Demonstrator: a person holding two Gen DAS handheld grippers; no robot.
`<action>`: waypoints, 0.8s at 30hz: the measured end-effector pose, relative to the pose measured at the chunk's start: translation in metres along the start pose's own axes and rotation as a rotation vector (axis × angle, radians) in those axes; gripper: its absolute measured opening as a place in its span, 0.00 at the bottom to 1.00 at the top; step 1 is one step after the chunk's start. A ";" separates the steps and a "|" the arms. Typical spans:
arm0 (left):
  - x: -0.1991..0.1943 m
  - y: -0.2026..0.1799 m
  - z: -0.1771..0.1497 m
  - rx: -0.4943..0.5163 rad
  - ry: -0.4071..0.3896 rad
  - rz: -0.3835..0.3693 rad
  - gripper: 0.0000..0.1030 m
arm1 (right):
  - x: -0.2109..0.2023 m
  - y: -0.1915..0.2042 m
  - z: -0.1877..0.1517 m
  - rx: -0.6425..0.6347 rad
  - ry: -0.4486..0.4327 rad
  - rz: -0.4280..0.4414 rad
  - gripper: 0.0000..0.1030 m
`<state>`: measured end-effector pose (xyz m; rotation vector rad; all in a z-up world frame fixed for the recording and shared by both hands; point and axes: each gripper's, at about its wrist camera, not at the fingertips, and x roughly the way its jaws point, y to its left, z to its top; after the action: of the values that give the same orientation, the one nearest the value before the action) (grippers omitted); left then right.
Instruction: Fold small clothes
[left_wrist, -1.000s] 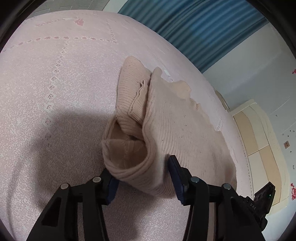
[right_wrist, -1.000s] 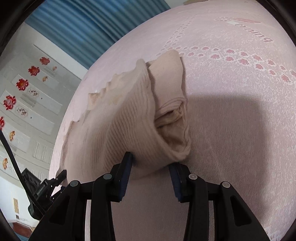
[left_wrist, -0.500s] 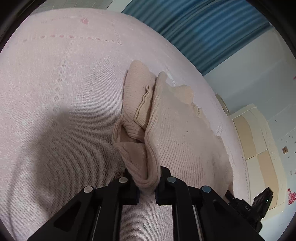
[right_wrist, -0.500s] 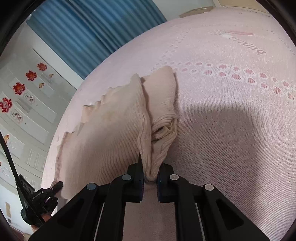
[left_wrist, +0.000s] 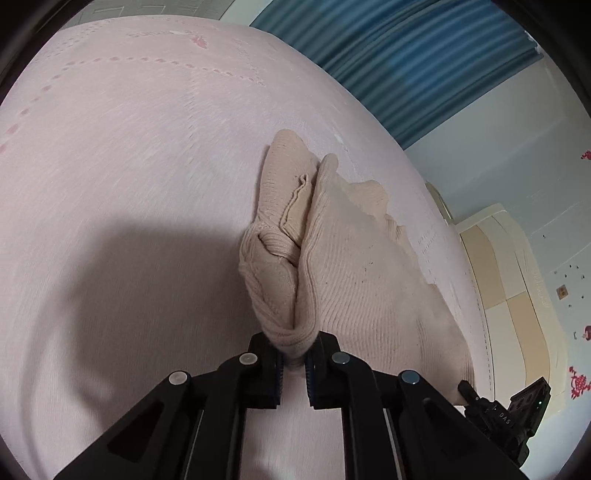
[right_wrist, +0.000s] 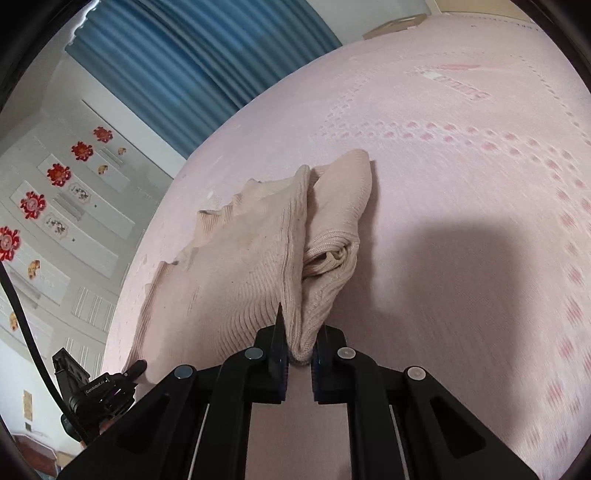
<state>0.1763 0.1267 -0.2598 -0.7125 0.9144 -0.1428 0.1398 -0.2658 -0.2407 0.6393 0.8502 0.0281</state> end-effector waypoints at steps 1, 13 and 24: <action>-0.010 0.000 -0.012 0.011 0.001 0.004 0.09 | -0.010 -0.001 -0.008 -0.005 0.001 0.000 0.09; -0.066 -0.023 -0.078 0.243 0.038 0.135 0.23 | -0.099 -0.016 -0.078 -0.132 0.008 -0.150 0.19; -0.077 -0.045 -0.029 0.291 -0.043 0.169 0.53 | -0.103 0.030 -0.022 -0.292 -0.144 -0.222 0.42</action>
<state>0.1146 0.1091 -0.1913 -0.3663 0.8866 -0.1075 0.0620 -0.2576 -0.1644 0.2675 0.7552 -0.0928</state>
